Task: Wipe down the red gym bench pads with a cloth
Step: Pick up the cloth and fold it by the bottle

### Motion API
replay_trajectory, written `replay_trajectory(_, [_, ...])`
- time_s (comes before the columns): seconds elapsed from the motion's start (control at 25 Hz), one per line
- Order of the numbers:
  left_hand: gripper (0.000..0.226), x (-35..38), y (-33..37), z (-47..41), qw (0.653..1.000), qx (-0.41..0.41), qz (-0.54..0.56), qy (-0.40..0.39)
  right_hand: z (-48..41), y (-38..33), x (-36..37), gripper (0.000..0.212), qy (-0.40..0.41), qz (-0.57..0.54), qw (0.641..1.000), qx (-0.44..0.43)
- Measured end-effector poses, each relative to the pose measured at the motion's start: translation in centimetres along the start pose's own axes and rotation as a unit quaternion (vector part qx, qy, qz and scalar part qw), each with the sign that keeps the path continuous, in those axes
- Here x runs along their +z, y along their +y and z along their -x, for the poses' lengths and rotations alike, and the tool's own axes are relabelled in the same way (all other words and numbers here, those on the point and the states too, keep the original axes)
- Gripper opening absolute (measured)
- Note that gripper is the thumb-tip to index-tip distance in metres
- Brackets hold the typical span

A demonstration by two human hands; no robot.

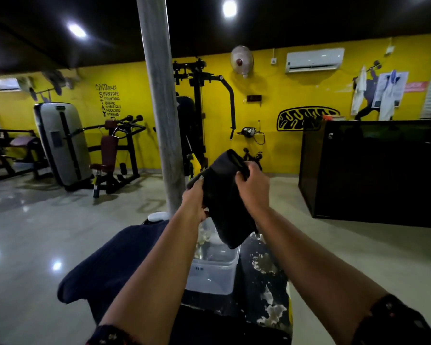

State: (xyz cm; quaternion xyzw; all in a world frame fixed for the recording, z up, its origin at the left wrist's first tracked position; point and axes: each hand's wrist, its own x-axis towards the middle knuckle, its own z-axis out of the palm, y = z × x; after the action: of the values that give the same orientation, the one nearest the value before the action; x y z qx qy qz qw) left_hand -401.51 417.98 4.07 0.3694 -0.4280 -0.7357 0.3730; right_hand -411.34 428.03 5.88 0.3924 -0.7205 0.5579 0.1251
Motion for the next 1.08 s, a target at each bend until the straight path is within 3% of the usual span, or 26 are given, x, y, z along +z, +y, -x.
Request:
replay_trajectory(0.16, [0.048, 1.1, -0.2, -1.7, 1.0, 0.015, 0.022, -0.01, 1.2, 1.4, 2.8, 0.031, -0.089, -0.004, 0.985, -0.15])
replay_trajectory(0.32, [0.08, 0.6, -0.8, -2.1, 0.993, 0.024, 0.073, -0.084, 2.8, 4.1, 5.9, 0.06, -0.21, 0.011, 0.958, -0.193])
replay_trajectory(0.4, [0.067, -0.2, -1.3, -2.5, 0.994, 0.057, 0.07, -0.063, 2.9, 5.2, 6.7, 0.065, -0.256, 0.017, 0.933, -0.253])
replay_trajectory(0.48, [0.061, -1.0, -1.6, -3.1, 0.994, 0.072, 0.072, -0.034, 2.4, 5.9, 6.6, 0.056, -0.289, -0.043, 0.917, -0.273])
replay_trajectory(0.56, [0.062, -2.1, -1.7, -3.6, 0.994, 0.063, 0.082, -0.019, 1.5, 6.1, 6.4, 0.047, -0.223, -0.128, 0.94, -0.223])
replay_trajectory(0.64, [0.048, -3.0, -1.6, -3.7, 0.99, 0.072, 0.119, -0.008, -0.1, 6.5, 5.9, 0.044, -0.185, -0.141, 0.966, -0.115])
replay_trajectory(0.68, [0.045, -3.3, -1.7, -3.7, 0.988, 0.075, 0.138, -0.003, -0.9, 7.1, 5.5, 0.047, -0.241, -0.144, 0.959, -0.05])
replay_trajectory(0.76, [0.049, -3.5, -1.9, -3.4, 0.984, 0.081, 0.157, -0.008, -2.0, 8.7, 4.9, 0.048, -0.417, -0.214, 0.88, 0.076])
replay_trajectory(0.8, [0.049, -3.6, -2.2, -3.4, 0.984, 0.084, 0.158, -0.015, -2.4, 9.5, 4.8, 0.048, -0.463, -0.235, 0.847, 0.114])
replay_trajectory(0.92, [0.048, -4.6, -2.6, -3.6, 0.991, 0.08, 0.109, 0.016, -3.0, 11.3, 5.0, 0.054, -0.479, -0.255, 0.823, 0.171])
replay_trajectory(1.08, [0.07, -7.2, -2.8, -4.4, 0.994, 0.093, 0.017, 0.055, -4.6, 11.9, 5.2, 0.035, -0.466, -0.263, 0.822, 0.194])
